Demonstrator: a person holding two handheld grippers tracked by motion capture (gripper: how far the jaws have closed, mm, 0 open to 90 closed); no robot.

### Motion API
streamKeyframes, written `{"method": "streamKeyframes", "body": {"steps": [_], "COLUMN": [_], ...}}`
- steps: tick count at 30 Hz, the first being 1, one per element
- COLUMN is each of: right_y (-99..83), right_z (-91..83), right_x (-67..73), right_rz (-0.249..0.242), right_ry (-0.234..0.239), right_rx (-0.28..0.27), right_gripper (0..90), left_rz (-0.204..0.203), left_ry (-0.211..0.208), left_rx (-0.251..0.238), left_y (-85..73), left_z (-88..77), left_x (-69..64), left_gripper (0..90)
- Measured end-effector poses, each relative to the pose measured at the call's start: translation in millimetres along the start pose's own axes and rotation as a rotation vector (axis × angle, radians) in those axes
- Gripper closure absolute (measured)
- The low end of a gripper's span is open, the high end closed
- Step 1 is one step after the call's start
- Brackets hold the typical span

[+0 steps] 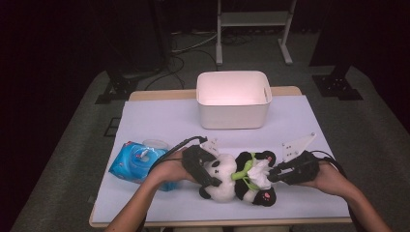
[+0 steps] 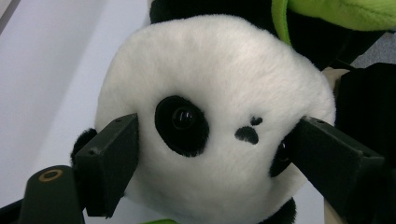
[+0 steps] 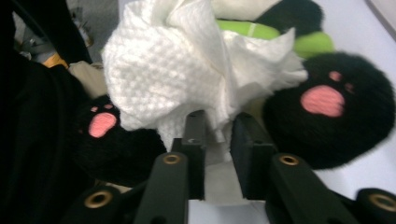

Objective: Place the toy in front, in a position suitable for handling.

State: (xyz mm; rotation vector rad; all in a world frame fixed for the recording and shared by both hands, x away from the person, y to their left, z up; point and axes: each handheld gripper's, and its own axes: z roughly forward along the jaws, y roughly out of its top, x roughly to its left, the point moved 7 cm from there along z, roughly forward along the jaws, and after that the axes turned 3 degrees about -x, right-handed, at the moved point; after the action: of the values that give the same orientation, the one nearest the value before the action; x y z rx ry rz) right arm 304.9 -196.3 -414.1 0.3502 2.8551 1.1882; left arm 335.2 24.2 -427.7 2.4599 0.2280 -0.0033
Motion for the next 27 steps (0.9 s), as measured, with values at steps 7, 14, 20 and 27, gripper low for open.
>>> {"method": "streamKeyframes", "body": {"steps": [7,14,20,27], "right_y": [10.5,23.7,40.4,45.6], "right_z": [3.0,7.2,19.4,27.2], "right_x": [7.7,11.2,14.0,16.0], "right_rz": [-0.046,-0.072,-0.102,-0.117], "right_ry": [0.0,-0.004,0.007,0.044], "right_rx": [0.039,0.033,0.017,0.008], "right_gripper": [65.8,54.3,63.5,83.0], "left_rz": [-0.004,-0.002,-0.001,0.002], "left_ry": [0.001,0.005,0.008,0.006], "left_rx": [0.006,0.016,0.016,0.009], "left_y": [0.8,1.9,1.9,1.0], "left_z": [0.6,1.2,1.4,1.3], "left_x": [0.4,0.7,0.2,0.1], "left_gripper": [16.3,16.3,16.3,16.3]}}
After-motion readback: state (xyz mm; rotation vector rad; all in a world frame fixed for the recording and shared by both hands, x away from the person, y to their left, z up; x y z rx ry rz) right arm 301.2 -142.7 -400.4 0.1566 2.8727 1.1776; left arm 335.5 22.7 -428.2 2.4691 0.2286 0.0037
